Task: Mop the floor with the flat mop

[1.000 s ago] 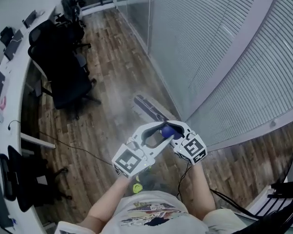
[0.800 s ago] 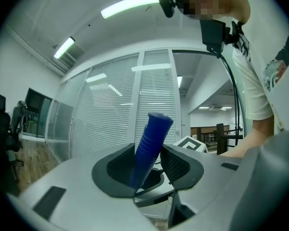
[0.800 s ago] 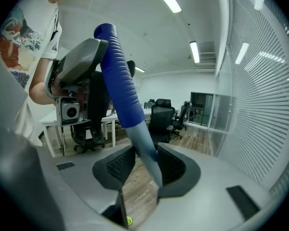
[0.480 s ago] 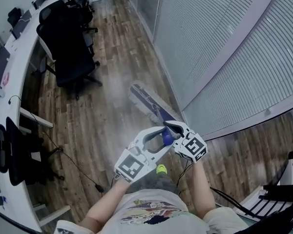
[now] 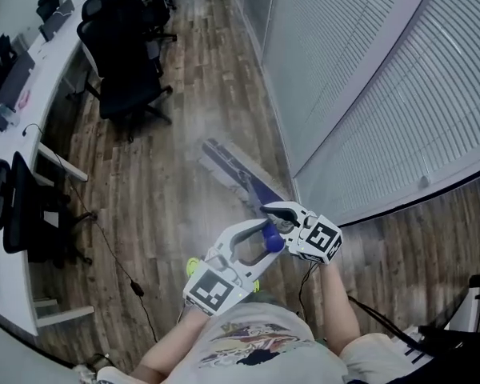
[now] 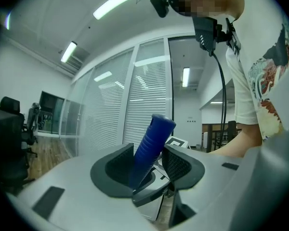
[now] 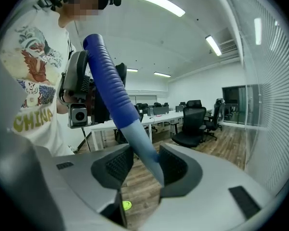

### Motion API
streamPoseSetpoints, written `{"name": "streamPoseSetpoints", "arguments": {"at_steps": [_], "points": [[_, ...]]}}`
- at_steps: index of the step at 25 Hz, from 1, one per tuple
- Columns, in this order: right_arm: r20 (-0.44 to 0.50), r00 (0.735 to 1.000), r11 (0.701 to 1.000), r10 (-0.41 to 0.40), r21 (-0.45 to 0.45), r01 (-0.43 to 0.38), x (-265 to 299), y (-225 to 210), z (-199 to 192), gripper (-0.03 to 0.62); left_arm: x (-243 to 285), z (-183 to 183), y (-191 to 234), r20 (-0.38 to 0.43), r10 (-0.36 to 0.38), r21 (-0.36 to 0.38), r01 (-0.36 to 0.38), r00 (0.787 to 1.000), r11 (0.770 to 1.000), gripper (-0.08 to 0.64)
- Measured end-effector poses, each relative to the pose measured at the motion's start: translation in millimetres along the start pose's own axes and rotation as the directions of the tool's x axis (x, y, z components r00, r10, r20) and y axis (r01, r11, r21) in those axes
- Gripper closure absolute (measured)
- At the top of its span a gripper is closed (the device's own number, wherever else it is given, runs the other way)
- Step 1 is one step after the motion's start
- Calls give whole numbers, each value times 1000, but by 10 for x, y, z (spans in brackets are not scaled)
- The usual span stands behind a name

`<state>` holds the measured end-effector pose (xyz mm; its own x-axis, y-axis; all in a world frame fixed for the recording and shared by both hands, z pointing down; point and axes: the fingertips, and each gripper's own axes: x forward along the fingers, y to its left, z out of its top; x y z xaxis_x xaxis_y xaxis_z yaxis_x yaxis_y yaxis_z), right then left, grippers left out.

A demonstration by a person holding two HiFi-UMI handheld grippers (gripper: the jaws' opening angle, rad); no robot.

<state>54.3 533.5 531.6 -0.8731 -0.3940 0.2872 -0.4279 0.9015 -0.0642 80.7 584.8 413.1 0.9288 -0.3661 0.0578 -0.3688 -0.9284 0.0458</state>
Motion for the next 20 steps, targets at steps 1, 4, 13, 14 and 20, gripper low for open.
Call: {"name": "streamPoseSetpoints", "arguments": {"at_steps": [1,4,13,14,20], "points": [[6,1000,1000,1,4,-1,-68,49,-46,433,22,-16,-90,8,9,14,-9,1000,1000,402],[50,998,1000,-23,10,23,-151,132,-140,426,36,-85,-236,12,37,70,-38,999,997,402],[41,999,999,-32,45,30,-300,415,-308,423,-67,-270,-558,-102,73,133,-59,992,989,402],[28,999,999,-26,43,25,-316,424,-322,422,-60,-276,-582,-103,73,136,-59,992,989,402],[-33,998,992,-45,119,49,-582,287,-527,417,-123,-161,-434,-11,112,113,-110,994,987,403]]}}
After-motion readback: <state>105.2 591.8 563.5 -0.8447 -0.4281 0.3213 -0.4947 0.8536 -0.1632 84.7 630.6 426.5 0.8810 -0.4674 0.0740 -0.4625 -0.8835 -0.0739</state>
